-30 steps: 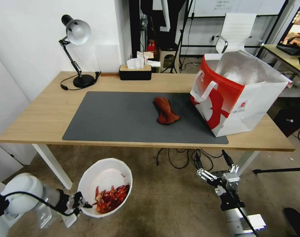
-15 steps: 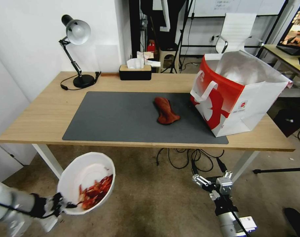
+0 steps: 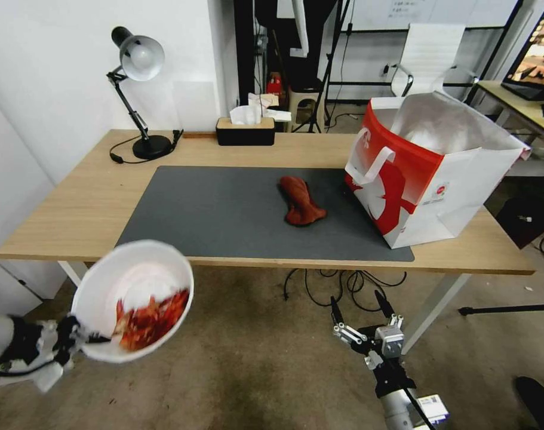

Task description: Sweep shrimp from table into container with towel, then put container into takeout bag.

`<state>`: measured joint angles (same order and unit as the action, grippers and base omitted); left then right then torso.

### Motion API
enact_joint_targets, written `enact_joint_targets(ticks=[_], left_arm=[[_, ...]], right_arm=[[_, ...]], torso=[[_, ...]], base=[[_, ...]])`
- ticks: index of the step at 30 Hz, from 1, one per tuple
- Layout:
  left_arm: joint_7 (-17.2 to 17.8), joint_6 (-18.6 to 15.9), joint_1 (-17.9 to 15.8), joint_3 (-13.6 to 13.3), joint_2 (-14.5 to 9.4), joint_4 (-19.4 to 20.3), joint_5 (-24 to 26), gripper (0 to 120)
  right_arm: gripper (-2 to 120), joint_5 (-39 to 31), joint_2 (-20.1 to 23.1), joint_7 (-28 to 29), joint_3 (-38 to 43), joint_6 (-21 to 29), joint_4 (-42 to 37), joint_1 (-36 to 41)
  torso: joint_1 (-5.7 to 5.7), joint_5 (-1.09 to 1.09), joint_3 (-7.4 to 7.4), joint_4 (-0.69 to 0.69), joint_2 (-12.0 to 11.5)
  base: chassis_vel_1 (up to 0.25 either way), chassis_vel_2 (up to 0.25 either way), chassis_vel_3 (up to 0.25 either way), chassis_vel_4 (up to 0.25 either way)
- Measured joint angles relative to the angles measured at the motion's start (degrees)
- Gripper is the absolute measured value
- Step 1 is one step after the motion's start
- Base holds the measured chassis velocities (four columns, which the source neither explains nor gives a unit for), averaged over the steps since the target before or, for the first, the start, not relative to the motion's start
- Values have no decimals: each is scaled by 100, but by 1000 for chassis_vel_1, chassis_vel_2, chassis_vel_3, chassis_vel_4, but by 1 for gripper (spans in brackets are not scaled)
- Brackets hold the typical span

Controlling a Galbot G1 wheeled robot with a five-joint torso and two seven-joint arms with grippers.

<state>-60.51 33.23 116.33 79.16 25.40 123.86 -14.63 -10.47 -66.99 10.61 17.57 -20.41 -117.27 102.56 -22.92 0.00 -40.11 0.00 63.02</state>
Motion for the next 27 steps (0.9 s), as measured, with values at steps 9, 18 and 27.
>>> enact_joint_targets(ticks=[9,18,27], left_arm=[[619,-1234,-1521,-1269,-466,-195,971,0],[1245,-2278,-3347,-3104,-859,-451,1447,0],[1959,-3343,-3822,-3805,-1236,-477,1935,0]], right_arm=[[100,21,-29,-7,143,-48,-9,115],[100,76,-90,-20,308,-127,16,203],[100,192,-215,-25,321,-128,72,177]], torso=[[0,0,0,-2,0],[0,0,0,0,0],[0,1,0,1,0]], base=[[0,0,0,0],[0,0,0,0],[0,0,0,0]])
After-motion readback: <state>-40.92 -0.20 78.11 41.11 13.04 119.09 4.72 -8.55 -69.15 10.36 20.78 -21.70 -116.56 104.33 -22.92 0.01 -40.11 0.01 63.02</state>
